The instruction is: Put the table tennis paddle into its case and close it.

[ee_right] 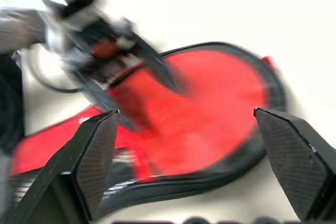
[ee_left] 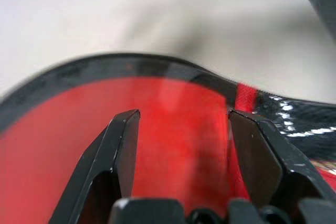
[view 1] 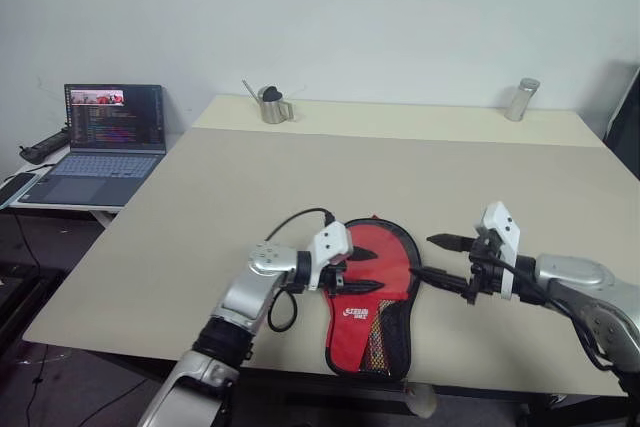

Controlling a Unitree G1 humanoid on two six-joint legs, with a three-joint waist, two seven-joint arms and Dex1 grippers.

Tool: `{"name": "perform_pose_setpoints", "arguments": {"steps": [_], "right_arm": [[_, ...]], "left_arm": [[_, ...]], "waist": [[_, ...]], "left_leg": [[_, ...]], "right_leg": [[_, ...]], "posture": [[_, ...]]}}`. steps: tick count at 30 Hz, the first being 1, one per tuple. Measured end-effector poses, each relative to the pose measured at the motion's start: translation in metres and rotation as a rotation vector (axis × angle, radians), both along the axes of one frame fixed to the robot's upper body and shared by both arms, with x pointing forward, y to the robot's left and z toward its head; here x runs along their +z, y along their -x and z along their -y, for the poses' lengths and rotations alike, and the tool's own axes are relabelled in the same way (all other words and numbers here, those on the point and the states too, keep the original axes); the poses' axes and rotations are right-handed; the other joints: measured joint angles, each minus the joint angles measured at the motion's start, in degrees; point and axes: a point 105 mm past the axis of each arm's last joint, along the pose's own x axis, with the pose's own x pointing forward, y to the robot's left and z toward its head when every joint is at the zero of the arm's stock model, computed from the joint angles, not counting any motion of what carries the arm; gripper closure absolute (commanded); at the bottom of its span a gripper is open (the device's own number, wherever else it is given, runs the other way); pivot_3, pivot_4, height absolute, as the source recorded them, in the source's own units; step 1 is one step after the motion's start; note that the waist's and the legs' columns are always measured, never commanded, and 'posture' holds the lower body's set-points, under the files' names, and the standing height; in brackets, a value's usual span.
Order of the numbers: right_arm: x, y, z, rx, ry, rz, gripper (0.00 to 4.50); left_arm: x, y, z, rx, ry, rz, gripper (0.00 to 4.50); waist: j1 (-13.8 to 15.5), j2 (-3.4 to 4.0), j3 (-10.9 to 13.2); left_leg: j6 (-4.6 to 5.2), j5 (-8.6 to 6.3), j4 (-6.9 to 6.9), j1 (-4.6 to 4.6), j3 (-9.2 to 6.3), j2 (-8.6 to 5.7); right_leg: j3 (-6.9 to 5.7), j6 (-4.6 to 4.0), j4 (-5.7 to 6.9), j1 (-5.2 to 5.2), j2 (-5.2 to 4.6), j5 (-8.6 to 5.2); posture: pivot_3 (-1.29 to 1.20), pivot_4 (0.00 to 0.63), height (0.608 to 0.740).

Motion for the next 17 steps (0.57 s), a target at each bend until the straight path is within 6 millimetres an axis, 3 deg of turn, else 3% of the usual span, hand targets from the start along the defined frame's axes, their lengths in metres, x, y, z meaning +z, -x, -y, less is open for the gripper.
{"name": "perform_pose_setpoints", "arguments": {"steps": [2, 6, 10, 17], "right_arm": [[-0.005, -0.011, 0.009, -0.008, 0.006, 0.013, 0.02], [-0.015, -0.037, 0.025, -0.058, 0.016, 0.037, 0.02], [-0.014, -0.053, 0.042, -0.079, 0.033, 0.052, 0.02], [-0.014, -0.054, 0.031, -0.024, 0.023, 0.046, 0.02]], "left_arm": [[0.004, 0.001, -0.019, 0.073, -0.004, 0.003, 1.55], [-0.022, 0.011, -0.068, 0.265, -0.022, -0.102, 1.55], [-0.022, 0.011, -0.08, 0.342, -0.007, -0.118, 1.55], [-0.013, 0.009, -0.105, 0.413, 0.004, -0.097, 1.55]], "waist": [[-0.03, 0.08, 0.05], [-0.8, 0.27, 0.23], [-0.03, 0.3, 0.58], [-0.26, 0.31, 0.58]], "left_leg": [[-0.01, 0.01, 0.0, 0.02, 0.0, 0.0], [-0.08, 0.05, 0.02, 0.05, 0.03, 0.0], [-0.25, 0.16, 0.03, 0.05, -0.02, 0.0], [-0.33, 0.2, 0.02, 0.08, 0.01, 0.02]], "right_leg": [[0.0, 0.0, 0.02, 0.0, 0.01, 0.0], [0.04, -0.01, 0.11, -0.02, 0.01, 0.01], [-0.04, -0.06, 0.19, -0.03, 0.0, 0.15], [0.01, -0.12, 0.23, -0.06, 0.02, 0.19]], "posture": [[0.0, 0.15, 0.74], [0.0, 0.15, 0.74], [0.0, 0.15, 0.74], [0.0, 0.15, 0.74]]}}
